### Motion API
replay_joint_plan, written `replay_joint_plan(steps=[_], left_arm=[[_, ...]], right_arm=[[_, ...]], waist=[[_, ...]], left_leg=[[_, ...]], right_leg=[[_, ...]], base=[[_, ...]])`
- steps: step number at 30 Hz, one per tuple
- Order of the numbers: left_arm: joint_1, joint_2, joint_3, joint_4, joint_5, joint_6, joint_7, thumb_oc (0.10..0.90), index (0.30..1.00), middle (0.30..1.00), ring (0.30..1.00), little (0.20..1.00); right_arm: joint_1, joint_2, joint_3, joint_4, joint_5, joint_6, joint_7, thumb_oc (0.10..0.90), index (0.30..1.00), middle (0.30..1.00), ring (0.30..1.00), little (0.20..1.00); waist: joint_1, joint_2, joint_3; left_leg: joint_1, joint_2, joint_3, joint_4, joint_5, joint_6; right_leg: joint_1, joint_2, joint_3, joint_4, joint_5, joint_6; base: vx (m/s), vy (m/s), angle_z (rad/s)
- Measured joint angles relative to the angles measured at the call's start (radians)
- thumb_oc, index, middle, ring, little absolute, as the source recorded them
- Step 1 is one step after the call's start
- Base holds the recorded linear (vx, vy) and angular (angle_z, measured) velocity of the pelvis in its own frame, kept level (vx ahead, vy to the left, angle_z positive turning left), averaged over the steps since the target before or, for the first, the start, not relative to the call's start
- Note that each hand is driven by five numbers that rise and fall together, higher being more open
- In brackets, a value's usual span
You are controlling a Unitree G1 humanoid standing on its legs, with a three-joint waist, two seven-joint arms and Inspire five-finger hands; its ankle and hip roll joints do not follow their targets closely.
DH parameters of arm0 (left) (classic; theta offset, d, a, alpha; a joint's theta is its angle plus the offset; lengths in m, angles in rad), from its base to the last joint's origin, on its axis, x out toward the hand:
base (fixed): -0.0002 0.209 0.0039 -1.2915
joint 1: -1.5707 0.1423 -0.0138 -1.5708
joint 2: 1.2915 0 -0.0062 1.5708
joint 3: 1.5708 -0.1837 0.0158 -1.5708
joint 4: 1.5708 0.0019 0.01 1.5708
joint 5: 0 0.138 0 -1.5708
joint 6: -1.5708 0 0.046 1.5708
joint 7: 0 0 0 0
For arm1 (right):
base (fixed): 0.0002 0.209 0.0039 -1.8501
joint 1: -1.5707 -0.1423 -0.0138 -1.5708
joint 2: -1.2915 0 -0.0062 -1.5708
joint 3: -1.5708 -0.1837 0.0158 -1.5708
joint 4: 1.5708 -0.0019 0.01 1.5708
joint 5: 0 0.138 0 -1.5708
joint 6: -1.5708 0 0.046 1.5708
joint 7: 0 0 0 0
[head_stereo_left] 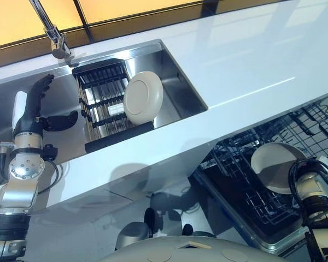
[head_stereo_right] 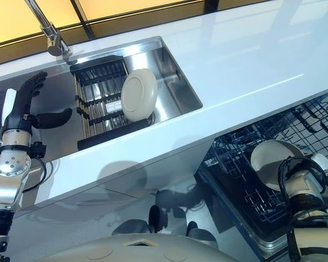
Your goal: Pick up plates and place into dishwasher.
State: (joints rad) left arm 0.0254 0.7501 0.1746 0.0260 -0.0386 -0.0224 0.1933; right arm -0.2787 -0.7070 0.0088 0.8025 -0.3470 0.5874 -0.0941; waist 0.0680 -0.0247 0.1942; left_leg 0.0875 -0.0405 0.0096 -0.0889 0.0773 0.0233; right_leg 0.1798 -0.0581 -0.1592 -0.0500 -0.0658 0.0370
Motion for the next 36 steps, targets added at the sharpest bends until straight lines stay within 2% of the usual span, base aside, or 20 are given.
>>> replay_joint_plan(steps=[5, 6, 7, 12, 15, 21, 26, 36], left_arm=[[0.0, 0.012, -0.018, 0.0, -0.001, -0.002, -0.009, 0.8, 0.9, 0.9, 0.9, 0.9], [0.0, 0.012, -0.018, 0.0, -0.001, -0.002, -0.009, 0.8, 0.9, 0.9, 0.9, 0.9], [0.0, 0.012, -0.018, 0.0, -0.001, -0.002, -0.009, 0.8, 0.9, 0.9, 0.9, 0.9], [0.002, 0.011, -0.017, -0.002, -0.001, -0.003, -0.009, 0.8, 0.9, 0.9, 0.9, 0.9], [0.008, 0.005, -0.016, -0.004, 0.0, -0.004, -0.008, 0.8, 0.9, 0.9, 0.9, 0.9], [0.022, -0.036, 0.002, -0.015, 0.002, -0.026, -0.005, 0.8, 0.9, 0.9, 0.9, 0.9], [0.064, -0.051, 0.037, -0.021, 0.002, -0.026, -0.005, 0.8, 0.9, 0.9, 0.9, 0.9], [0.083, -0.067, 0.066, -0.055, 0.002, -0.028, -0.005, 0.8, 0.9, 0.9, 0.9, 0.9]], right_arm=[[0.0, 0.0, 0.0, -0.006, -0.001, 0.009, 0.007, 0.1, 0.3, 0.3, 0.3, 0.2], [0.003, 0.0, 0.0, -0.02, -0.001, 0.012, 0.007, 0.756, 0.862, 0.862, 0.862, 0.856], [0.007, 0.0, -0.002, -0.039, 0.0, 0.014, 0.007, 0.8, 0.9, 0.9, 0.9, 0.9], [0.08, 0.001, -0.055, -0.25, 0.064, 0.001, -0.012, 0.8, 0.9, 0.9, 0.9, 0.9], [0.136, 0.017, -0.097, -0.439, 0.147, -0.049, -0.067, 0.8, 0.9, 0.9, 0.9, 0.9], [0.264, 0.099, -0.245, -0.717, 0.168, -0.263, -0.234, 0.8, 0.9, 0.9, 0.9, 0.9], [0.31, 0.103, -0.324, -0.775, 0.161, -0.35, -0.317, 0.8, 0.9, 0.9, 0.9, 0.9], [0.369, 0.126, -0.359, -0.806, 0.199, -0.376, -0.336, 0.8, 0.9, 0.9, 0.9, 0.9]], waist=[[0.005, -0.008, 0.018], [0.005, -0.009, 0.025], [0.003, -0.01, 0.029], [-0.018, -0.005, 0.051], [-0.034, 0.005, 0.063], [-0.051, 0.01, 0.067], [-0.081, 0.01, 0.067], [-0.124, 0.017, 0.062]], left_leg=[[-0.002, 0.0, -0.001, 0.0, 0.0, 0.0], [-0.002, 0.0, -0.001, 0.0, 0.0, 0.0], [-0.002, 0.0, -0.001, 0.0, 0.0, 0.0], [0.001, 0.0, 0.009, 0.0, 0.0, 0.0], [0.002, 0.002, 0.016, 0.0, -0.001, 0.0], [0.004, 0.005, 0.04, 0.0, -0.005, 0.004], [0.007, 0.006, 0.065, 0.0, -0.007, 0.006], [0.015, 0.007, 0.079, 0.0, -0.008, 0.006]], right_leg=[[-0.001, 0.0, -0.003, 0.001, 0.0, 0.0], [-0.001, 0.0, -0.002, 0.001, 0.0, 0.0], [-0.002, 0.0, -0.002, 0.001, 0.0, 0.0], [-0.003, 0.0, 0.009, 0.002, 0.0, 0.0], [-0.012, 0.001, 0.016, 0.011, 0.0, 0.0], [-0.028, 0.0, 0.045, 0.024, 0.0, 0.0], [-0.037, -0.001, 0.067, 0.034, -0.002, 0.003], [-0.042, 0.001, 0.085, 0.042, -0.001, 0.003]], base=[[-0.04, 0.012, 0.02], [0.0, 0.0, 0.0], [0.0, 0.0, 0.0], [-0.01, 0.01, -0.04], [-0.02, 0.024, -0.11], [-0.05, 0.025, -0.13], [-0.01, 0.013, -0.12], [-0.04, 0.015, -0.06]])
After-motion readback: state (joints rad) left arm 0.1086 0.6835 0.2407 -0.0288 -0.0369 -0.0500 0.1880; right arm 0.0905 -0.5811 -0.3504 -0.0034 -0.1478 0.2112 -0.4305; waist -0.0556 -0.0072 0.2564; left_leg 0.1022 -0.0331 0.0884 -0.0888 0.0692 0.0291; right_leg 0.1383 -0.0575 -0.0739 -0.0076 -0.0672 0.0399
